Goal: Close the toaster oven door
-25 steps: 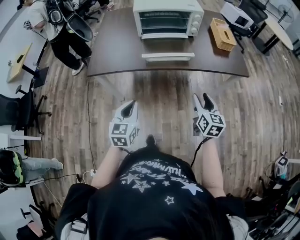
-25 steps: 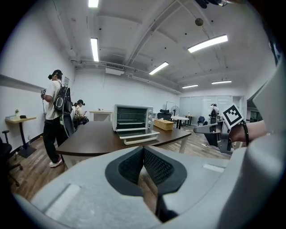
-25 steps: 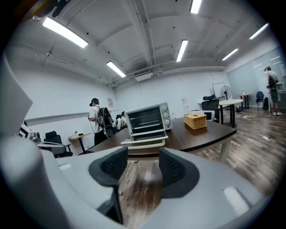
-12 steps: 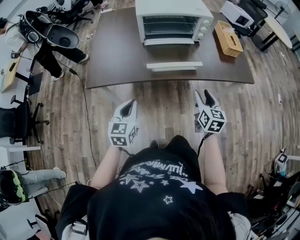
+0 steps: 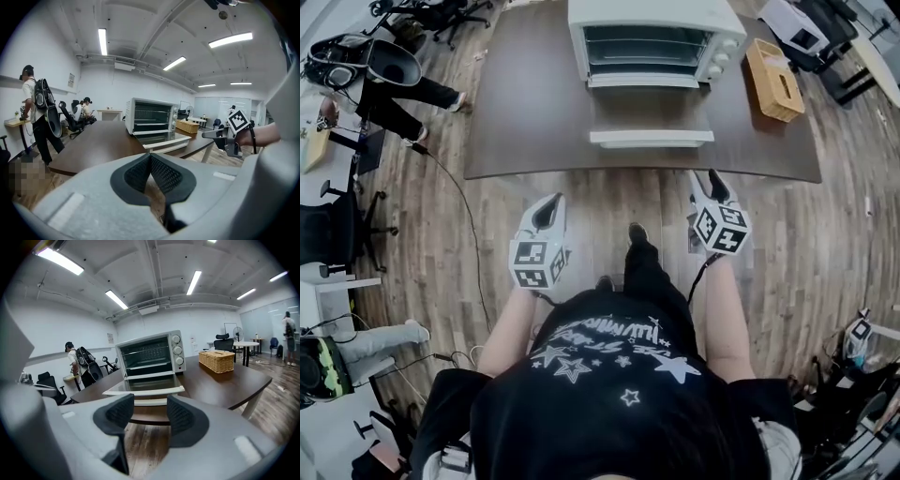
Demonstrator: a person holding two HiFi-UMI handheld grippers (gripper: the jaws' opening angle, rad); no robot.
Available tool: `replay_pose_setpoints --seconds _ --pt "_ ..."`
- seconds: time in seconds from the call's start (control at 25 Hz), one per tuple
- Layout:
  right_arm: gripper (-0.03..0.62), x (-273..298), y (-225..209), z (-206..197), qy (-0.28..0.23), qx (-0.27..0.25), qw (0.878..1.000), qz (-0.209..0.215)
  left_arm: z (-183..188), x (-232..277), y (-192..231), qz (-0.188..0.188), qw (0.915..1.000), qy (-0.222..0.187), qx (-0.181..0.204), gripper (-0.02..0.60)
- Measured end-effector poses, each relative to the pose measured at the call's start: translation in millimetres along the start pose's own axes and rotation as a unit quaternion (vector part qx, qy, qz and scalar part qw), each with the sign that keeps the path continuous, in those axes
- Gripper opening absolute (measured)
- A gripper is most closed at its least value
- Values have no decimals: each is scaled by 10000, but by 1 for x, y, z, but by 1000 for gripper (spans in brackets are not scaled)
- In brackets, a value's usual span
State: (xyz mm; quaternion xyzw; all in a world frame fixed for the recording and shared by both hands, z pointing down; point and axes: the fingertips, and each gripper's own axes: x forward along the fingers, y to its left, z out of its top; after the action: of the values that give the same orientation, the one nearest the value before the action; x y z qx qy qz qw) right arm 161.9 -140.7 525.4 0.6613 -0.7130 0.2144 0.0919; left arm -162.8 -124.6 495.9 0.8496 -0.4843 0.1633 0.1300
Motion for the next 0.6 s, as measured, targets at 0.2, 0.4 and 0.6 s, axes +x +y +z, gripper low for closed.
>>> replay_pose_setpoints --seconds 0.2,0.4,0.6 --pt "224 47 -25 -6 319 -10 9995 62 9 39 -3 205 9998 81 -15 9" --pt "224 77 -44 -20 651 -43 9978 89 17 62 -5 358 9992 197 -31 9" --pt "222 99 -55 -30 843 -124 9963 135 15 78 -6 419 9986 300 -90 9"
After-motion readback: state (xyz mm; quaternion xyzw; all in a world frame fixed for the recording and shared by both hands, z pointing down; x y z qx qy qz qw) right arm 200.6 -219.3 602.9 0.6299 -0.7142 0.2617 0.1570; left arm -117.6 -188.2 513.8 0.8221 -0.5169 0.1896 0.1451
